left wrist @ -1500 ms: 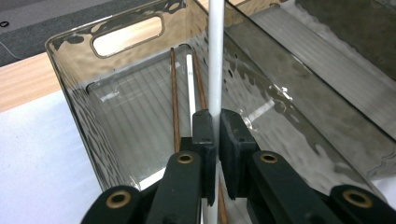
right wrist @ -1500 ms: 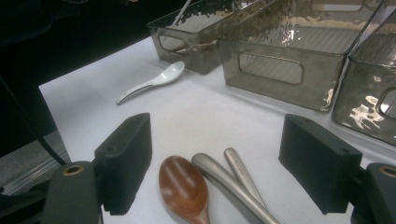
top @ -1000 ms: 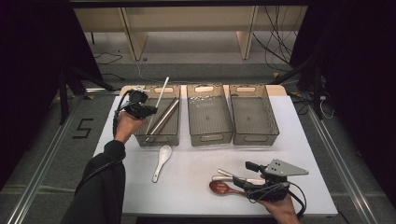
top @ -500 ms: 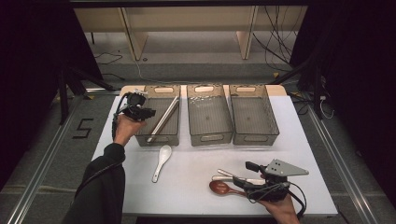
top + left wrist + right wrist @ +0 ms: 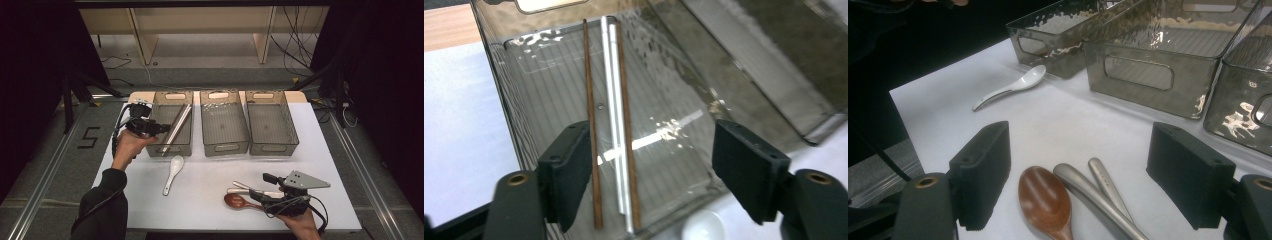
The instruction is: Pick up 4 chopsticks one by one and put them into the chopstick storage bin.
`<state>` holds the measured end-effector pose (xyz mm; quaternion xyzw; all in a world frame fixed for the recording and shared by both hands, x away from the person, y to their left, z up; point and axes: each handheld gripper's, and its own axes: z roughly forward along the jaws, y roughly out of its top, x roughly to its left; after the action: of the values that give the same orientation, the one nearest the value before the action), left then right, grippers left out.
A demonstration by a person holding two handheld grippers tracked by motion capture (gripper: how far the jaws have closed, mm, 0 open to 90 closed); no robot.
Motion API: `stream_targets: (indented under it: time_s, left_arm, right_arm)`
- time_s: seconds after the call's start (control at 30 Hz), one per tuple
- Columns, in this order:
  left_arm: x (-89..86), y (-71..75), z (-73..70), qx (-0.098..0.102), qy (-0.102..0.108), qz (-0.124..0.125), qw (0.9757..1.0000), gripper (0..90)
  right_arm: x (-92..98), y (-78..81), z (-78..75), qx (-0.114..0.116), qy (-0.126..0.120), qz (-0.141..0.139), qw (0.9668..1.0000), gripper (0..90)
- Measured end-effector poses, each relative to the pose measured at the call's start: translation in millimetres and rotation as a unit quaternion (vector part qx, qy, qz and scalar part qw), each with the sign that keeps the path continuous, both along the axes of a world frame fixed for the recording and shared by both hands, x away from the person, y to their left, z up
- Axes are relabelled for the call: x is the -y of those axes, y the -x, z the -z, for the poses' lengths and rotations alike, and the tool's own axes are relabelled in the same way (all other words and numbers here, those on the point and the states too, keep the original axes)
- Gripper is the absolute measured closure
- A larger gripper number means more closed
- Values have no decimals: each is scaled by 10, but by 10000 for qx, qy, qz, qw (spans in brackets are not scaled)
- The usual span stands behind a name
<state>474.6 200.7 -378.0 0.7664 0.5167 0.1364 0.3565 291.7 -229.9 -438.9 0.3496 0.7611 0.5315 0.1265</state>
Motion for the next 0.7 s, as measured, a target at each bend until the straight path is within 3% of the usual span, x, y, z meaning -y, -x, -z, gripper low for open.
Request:
stream_targets:
  time_s: [0.37, 0.57, 0.7]
  left_arm:
    - [18, 382, 37, -96, -30, 119, 9999, 212]
    - [59, 478, 94, -216, -202, 155, 9994, 199]
    - [94, 551, 206, -369, -350, 156, 9986, 193]
  right_arm:
    - [-8, -3, 4, -22, 22, -1, 10000, 261]
    - [-10, -2, 3, 2, 33, -11, 10000, 261]
    - [-8, 0, 3, 12, 35, -14, 10000, 261]
